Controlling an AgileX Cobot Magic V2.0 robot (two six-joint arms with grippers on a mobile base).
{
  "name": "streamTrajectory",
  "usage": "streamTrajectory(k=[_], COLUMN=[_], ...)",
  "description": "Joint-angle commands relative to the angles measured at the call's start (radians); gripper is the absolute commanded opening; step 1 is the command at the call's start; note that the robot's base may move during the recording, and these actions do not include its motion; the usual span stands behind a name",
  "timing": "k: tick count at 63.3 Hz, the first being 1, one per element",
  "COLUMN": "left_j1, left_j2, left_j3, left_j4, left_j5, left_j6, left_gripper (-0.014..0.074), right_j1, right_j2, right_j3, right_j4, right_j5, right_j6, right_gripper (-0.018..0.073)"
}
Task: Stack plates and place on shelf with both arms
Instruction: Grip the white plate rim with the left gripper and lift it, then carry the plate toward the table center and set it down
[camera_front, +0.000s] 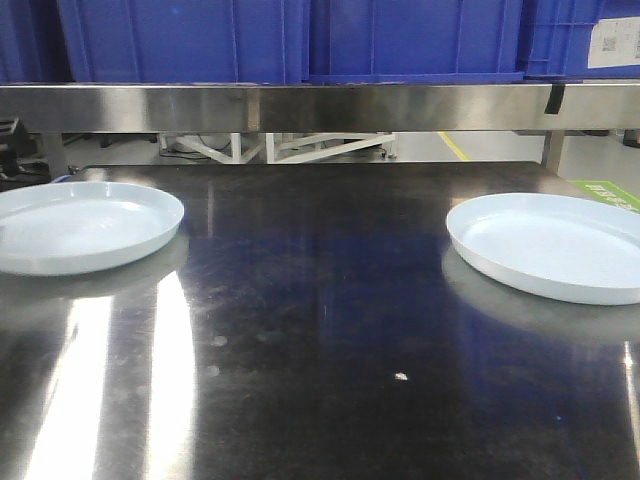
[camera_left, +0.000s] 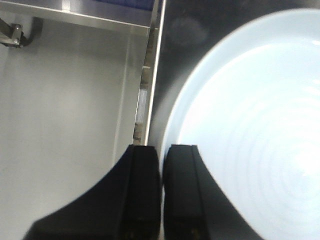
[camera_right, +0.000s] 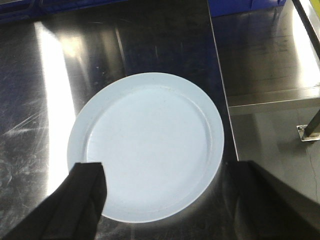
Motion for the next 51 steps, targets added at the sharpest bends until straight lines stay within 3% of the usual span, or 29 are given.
streamTrajectory(k=[1, 13, 21, 29, 38, 51], left_j1=[-0.004, -0.006, -0.046, -0.126, -0.256, -0.418], left_j2=[-0.072, -0.121, -0.145, -0.153, -0.152, -0.131], left_j3=[-0.077, -0.171, -0.213, -0.221, -0.221, -0.221], left_j4=[-0.015, -0.080, -0.108, -0.139, -0.145, -0.145], left_j5=[0.017, 0.082, 0.095, 0.093, 0.081, -0.003], left_j6=[-0.002, 0.000, 0.001, 0.001, 0.002, 0.002], left_gripper=[0.0087, 0.0087, 0.0087, 0.0087, 0.0087, 0.0087], right_j1=[-0.003, -0.003, -0.003, -0.003, -0.003, -0.003], right_j2=[-0.004, -0.004, -0.004, -0.004, -0.004, -0.004], right_j3=[-0.036, -0.036, -0.036, -0.036, -0.036, -0.036], right_j4=[-0.003, -0.003, -0.003, -0.003, -0.003, -0.003], right_j5=[-0.076, -0.078, -0.078, -0.078, -0.078, -0.080], right_j6=[-0.007, -0.007, -0.007, -0.007, -0.007, -0.007], right_gripper=[0.0592, 0.0592, 0.0592, 0.0592, 0.0592, 0.0592])
